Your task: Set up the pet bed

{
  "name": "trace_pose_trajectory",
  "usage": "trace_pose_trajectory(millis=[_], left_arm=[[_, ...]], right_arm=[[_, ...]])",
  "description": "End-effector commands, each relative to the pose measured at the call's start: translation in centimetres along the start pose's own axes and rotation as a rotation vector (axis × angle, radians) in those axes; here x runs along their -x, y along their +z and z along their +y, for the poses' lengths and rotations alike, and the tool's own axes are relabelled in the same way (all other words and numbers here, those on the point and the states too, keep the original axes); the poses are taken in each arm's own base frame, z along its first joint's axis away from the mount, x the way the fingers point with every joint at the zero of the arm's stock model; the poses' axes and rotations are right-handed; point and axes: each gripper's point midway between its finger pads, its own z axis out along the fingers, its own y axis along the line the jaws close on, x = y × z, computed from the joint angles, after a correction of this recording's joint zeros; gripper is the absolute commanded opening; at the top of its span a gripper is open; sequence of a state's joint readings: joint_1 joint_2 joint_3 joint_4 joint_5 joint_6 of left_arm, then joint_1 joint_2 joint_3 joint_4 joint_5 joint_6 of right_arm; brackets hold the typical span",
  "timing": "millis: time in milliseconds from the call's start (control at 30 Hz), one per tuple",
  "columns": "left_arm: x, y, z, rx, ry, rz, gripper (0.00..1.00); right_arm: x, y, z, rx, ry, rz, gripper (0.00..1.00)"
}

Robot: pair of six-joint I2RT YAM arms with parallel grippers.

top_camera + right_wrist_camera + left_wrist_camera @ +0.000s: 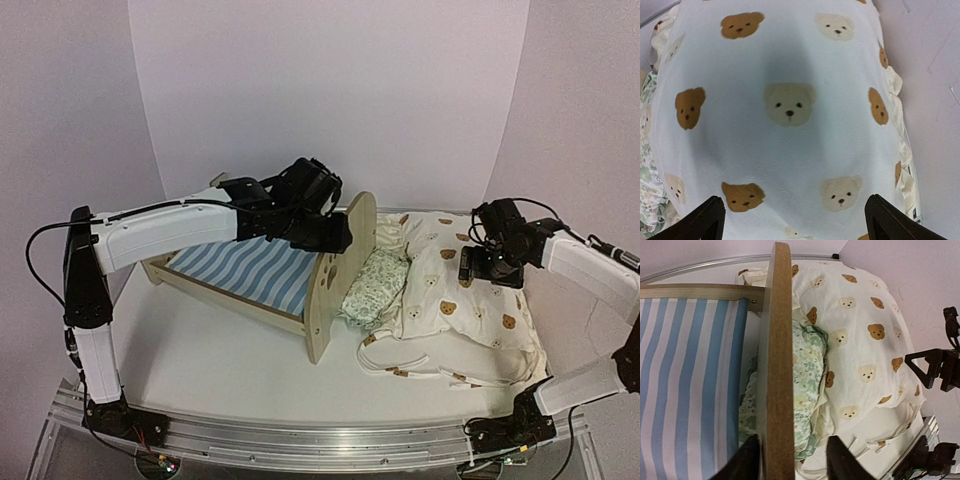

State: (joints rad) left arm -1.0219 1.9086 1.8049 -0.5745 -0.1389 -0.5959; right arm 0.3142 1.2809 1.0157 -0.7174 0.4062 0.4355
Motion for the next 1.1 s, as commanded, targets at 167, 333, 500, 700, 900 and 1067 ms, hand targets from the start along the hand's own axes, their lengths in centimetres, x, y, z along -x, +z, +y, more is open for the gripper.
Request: trace_pose_trajectory(millis=[167, 333, 500, 700, 900, 1067], left_arm=[[1.8, -3.2, -2.6, -0.11, 0.013, -0.114, 0.83], [3.3, -7.9, 1.3, 0.05, 0.045, -0.225, 0.91], [2.3, -10.5, 8.8, 0.326, 0.043, -0.232, 0.95], [-0.2, -11.7, 18.4, 0.446, -0.114, -0.173, 0.95], [-1.3, -14.1, 22.2, 0.478, -0.204, -0.24, 0.96], [-2.1, -14.3, 22.5, 0.466, -0.201, -0.236, 0.96]], right_arm=[[2.2, -1.2, 3.9, 0.216, 0.105, 0.061, 0.98], [4.5, -1.0, 6.9, 0.29, 0.092, 0.078, 0.98], [4.7, 1.1, 10.2, 0.255, -0.019, 0.093, 0.98], [4.3, 4.9, 12.3, 0.141, -0.085, 0.126, 0.98], [3.4, 8.4, 11.4, -0.055, -0.164, 0.167, 0.98], [2.2, 10.6, 9.6, -0.208, -0.241, 0.185, 0.97]])
